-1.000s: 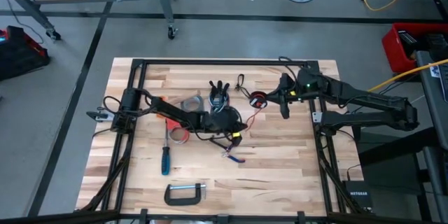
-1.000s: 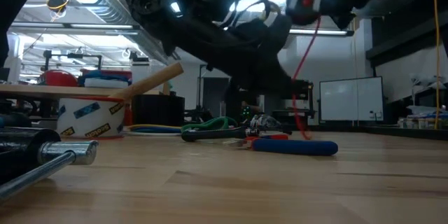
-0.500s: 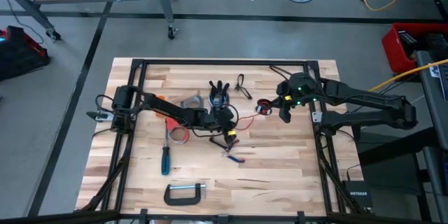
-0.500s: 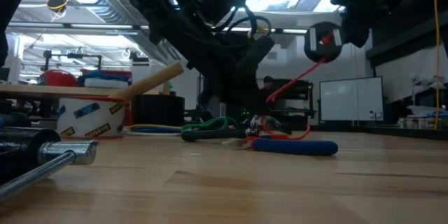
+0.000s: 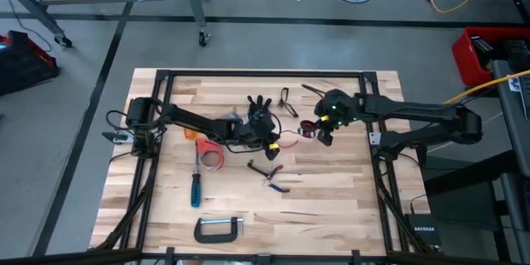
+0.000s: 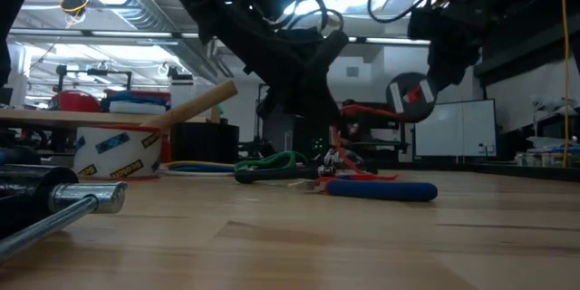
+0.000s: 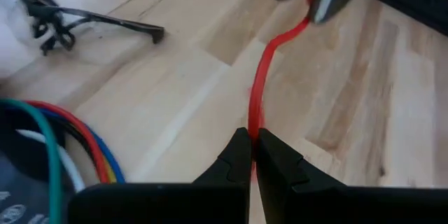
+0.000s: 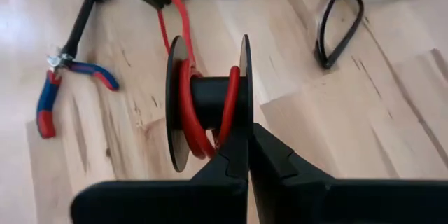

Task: Coil cords
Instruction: Coil the red wire onto the black spool

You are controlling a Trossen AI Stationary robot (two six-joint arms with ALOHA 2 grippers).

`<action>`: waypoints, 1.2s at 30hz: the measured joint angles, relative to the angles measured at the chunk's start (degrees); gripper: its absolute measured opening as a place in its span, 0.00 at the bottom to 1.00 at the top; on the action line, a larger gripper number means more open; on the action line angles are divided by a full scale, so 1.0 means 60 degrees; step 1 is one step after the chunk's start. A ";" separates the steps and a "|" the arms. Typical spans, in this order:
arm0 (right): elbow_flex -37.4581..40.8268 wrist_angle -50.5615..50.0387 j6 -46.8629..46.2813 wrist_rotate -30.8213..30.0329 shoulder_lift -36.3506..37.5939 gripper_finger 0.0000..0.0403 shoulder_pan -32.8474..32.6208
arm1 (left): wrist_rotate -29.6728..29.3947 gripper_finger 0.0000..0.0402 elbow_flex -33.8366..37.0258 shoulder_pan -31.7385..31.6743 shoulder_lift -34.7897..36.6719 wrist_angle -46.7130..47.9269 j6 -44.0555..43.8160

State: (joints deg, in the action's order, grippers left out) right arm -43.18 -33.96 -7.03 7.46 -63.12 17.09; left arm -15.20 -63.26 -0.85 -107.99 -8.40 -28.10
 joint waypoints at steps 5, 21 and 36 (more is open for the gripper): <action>0.0000 0.0688 0.0008 -0.0102 -0.0813 0.00 -0.0348 | 0.0000 0.00 0.0000 -0.0268 0.0038 -0.0084 -0.0004; 0.0011 0.2911 -0.0422 -0.1358 -0.2381 0.00 -0.0860 | 0.1395 0.00 0.0000 -0.0326 0.0038 -0.1725 -0.0484; 0.0004 0.5214 -0.1171 -0.1628 -0.2793 0.00 -0.0844 | 0.1427 0.00 -0.0011 -0.0225 0.0038 -0.1979 -0.0573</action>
State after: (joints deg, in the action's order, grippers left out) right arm -43.16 -2.68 -14.06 -2.30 -79.88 12.03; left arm -6.64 -63.33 -2.20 -107.77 -20.27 -31.54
